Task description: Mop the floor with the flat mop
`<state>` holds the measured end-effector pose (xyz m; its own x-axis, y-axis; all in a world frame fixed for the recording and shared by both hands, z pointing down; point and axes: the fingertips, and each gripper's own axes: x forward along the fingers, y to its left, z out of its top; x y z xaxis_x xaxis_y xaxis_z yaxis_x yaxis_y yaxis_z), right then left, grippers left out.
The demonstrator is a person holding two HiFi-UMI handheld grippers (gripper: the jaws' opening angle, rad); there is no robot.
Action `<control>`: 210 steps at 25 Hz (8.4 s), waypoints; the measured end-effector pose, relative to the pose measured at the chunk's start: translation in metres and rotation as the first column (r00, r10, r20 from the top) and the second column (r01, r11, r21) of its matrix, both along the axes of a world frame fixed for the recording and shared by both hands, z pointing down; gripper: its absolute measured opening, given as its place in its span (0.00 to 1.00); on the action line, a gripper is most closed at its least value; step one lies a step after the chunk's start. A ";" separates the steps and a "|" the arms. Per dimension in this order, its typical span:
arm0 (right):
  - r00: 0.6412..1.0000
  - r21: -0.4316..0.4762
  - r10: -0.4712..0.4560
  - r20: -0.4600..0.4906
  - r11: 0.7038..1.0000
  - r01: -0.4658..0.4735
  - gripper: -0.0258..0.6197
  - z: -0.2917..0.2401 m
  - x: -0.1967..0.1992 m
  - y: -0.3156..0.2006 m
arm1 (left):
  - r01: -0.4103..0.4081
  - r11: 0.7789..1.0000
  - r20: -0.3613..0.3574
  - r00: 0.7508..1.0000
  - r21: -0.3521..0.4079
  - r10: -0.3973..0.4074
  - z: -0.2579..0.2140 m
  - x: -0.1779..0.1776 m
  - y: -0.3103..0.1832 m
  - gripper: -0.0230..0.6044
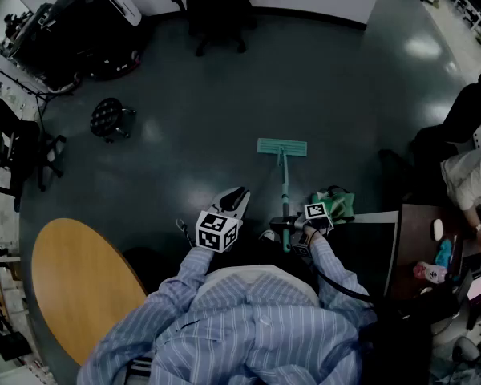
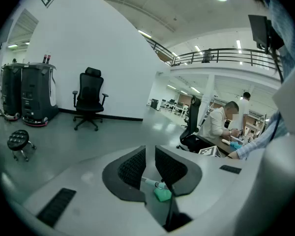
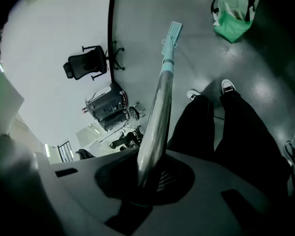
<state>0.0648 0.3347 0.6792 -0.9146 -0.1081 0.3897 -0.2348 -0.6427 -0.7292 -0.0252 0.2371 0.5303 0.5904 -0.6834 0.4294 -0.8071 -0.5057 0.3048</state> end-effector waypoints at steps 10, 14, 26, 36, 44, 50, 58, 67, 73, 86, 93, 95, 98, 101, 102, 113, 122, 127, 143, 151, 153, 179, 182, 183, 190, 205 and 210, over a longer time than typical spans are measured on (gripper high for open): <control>1.000 0.001 -0.004 -0.019 1.000 0.004 0.14 0.004 0.002 0.001 | 0.034 0.999 -0.001 0.999 -0.001 -0.034 0.002 -0.007 -0.002 0.13; 1.000 0.010 -0.001 -0.007 1.000 0.001 0.14 0.003 0.000 -0.001 | 0.021 1.000 0.011 1.000 0.007 -0.021 0.003 -0.005 -0.002 0.13; 1.000 0.011 -0.004 0.012 1.000 0.004 0.14 0.000 0.006 -0.001 | 0.031 0.999 -0.005 1.000 0.040 -0.031 -0.014 0.001 -0.027 0.13; 0.999 0.026 -0.019 0.028 1.000 0.018 0.14 -0.004 0.017 -0.041 | 0.013 0.999 -0.003 1.000 0.038 -0.013 -0.008 0.011 -0.080 0.13; 0.999 0.020 -0.044 0.003 0.999 0.044 0.14 0.001 0.023 -0.116 | -0.022 1.000 0.000 1.000 -0.008 0.022 0.022 0.007 -0.176 0.14; 0.997 0.007 -0.077 -0.032 0.997 0.077 0.14 0.000 0.028 -0.219 | -0.088 0.995 -0.026 0.996 -0.051 0.086 0.026 0.016 -0.276 0.13; 0.999 0.013 -0.001 0.035 1.000 0.001 0.14 -0.012 0.005 -0.414 | -0.117 0.986 -0.022 0.993 -0.121 0.115 0.051 0.001 -0.382 0.13; 0.999 0.059 -0.003 -0.052 0.998 0.006 0.14 0.025 0.019 -0.640 | -0.049 0.980 -0.017 0.999 -0.194 0.047 0.091 -0.034 -0.452 0.13; 0.994 0.086 0.007 -0.107 0.996 0.002 0.14 0.052 0.044 -0.760 | 0.007 0.969 -0.022 1.000 -0.246 -0.012 0.119 -0.056 -0.474 0.13; 0.983 0.131 -0.003 -0.182 0.991 0.027 0.14 0.083 0.071 -0.878 | 0.033 0.938 -0.023 0.999 -0.345 -0.044 0.162 -0.059 -0.461 0.13; 0.985 0.125 0.011 -0.175 0.992 0.012 0.14 0.076 0.054 -0.857 | 0.026 0.946 -0.039 0.998 -0.324 -0.041 0.149 -0.058 -0.468 0.13; 0.985 0.120 0.012 -0.175 0.993 0.009 0.14 0.073 0.054 -0.842 | 0.028 0.950 -0.040 0.998 -0.309 -0.042 0.146 -0.060 -0.470 0.13; 0.984 0.113 0.005 -0.176 0.994 0.015 0.14 0.072 0.052 -0.815 | 0.040 0.957 -0.041 0.998 -0.288 -0.054 0.141 -0.066 -0.471 0.13; 0.986 0.101 0.004 -0.167 0.995 0.013 0.13 0.068 0.050 -0.784 | 0.051 0.960 -0.043 0.997 -0.275 -0.066 0.134 -0.071 -0.469 0.13; 0.986 0.097 0.002 -0.165 0.995 0.015 0.13 0.066 0.049 -0.771 | 0.052 0.961 -0.043 0.997 -0.272 -0.066 0.132 -0.071 -0.466 0.13; 0.987 0.053 -0.034 -0.155 0.998 0.043 0.13 0.049 0.047 -0.589 | -0.014 0.977 -0.045 0.999 -0.214 0.004 0.098 -0.045 -0.389 0.13; 0.989 0.030 -0.051 -0.142 0.998 0.056 0.12 0.040 0.035 -0.421 | -0.067 0.989 -0.055 0.997 -0.133 0.060 0.072 -0.021 -0.305 0.13; 0.995 0.018 -0.026 -0.100 0.999 0.028 0.12 0.029 0.022 -0.319 | -0.062 0.993 -0.060 0.997 -0.096 0.056 0.056 -0.015 -0.248 0.13; 0.980 -0.025 -0.185 -0.074 0.983 0.183 0.12 0.002 0.058 -0.031 | -0.051 0.999 -0.085 0.995 -0.018 0.050 0.023 0.013 -0.080 0.13; 0.952 -0.076 -0.297 -0.068 0.953 0.292 0.12 -0.023 0.103 0.050 | -0.102 0.995 -0.091 0.991 -0.011 0.101 0.016 0.028 -0.064 0.13; 0.943 -0.087 -0.324 -0.076 0.944 0.318 0.12 -0.025 0.113 0.062 | -0.118 0.993 -0.087 0.989 -0.011 0.117 0.017 0.030 -0.064 0.13; 0.907 -0.073 -0.408 -0.102 0.913 0.402 0.12 -0.021 0.091 -0.073 | -0.092 0.993 -0.039 0.995 -0.068 0.090 0.035 0.003 -0.174 0.13; 0.901 -0.073 -0.420 -0.113 0.908 0.414 0.12 -0.017 0.086 -0.117 | -0.093 0.992 -0.032 0.995 -0.083 0.090 0.038 -0.005 -0.208 0.13; 0.899 -0.074 -0.422 -0.112 0.906 0.416 0.12 -0.018 0.083 -0.133 | -0.095 0.992 -0.030 0.995 -0.087 0.093 0.036 -0.008 -0.221 0.13; 0.898 -0.078 -0.428 -0.105 0.903 0.422 0.12 -0.013 0.063 -0.253 | -0.120 0.987 -0.026 0.993 -0.105 0.118 0.032 -0.021 -0.317 0.13; 0.906 -0.010 -0.392 -0.159 0.919 0.395 0.12 0.033 0.030 -0.559 | -0.067 0.989 -0.053 0.997 -0.129 0.061 0.062 -0.057 -0.491 0.13; 0.892 -0.015 -0.398 -0.216 0.915 0.404 0.12 0.062 0.030 -0.652 | -0.042 0.979 -0.055 0.998 -0.198 0.031 0.091 -0.068 -0.493 0.13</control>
